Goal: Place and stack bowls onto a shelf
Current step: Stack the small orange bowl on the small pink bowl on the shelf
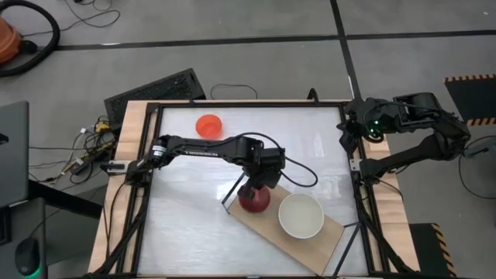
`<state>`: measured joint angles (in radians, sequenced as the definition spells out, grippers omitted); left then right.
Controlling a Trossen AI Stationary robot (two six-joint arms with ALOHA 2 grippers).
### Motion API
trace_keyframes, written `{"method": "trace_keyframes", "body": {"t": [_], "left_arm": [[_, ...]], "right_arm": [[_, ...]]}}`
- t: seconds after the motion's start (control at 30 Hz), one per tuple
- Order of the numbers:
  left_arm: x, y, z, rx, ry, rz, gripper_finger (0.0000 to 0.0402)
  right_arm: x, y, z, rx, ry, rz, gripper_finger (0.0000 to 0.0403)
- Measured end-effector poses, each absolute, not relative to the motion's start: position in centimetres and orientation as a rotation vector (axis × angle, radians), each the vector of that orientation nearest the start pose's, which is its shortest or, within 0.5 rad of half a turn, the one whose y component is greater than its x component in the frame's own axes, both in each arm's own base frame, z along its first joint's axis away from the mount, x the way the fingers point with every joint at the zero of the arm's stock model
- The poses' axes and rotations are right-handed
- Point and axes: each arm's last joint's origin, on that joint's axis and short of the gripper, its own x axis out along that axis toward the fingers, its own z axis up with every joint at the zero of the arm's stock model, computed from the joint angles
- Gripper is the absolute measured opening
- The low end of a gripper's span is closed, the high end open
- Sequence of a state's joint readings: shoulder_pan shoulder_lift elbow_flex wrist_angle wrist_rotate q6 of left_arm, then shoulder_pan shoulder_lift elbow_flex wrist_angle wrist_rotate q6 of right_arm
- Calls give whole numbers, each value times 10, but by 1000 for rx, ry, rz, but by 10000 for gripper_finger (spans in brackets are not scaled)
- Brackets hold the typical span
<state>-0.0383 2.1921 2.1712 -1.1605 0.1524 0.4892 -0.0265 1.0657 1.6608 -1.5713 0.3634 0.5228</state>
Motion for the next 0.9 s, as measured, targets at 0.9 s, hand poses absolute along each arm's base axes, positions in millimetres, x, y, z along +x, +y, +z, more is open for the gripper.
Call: {"method": "trace_keyframes", "body": {"t": [0.9], "left_arm": [[464, -11, 290, 254, 1154, -439, 2]], "right_arm": [[114, -13, 443, 310, 844, -599, 31]]}}
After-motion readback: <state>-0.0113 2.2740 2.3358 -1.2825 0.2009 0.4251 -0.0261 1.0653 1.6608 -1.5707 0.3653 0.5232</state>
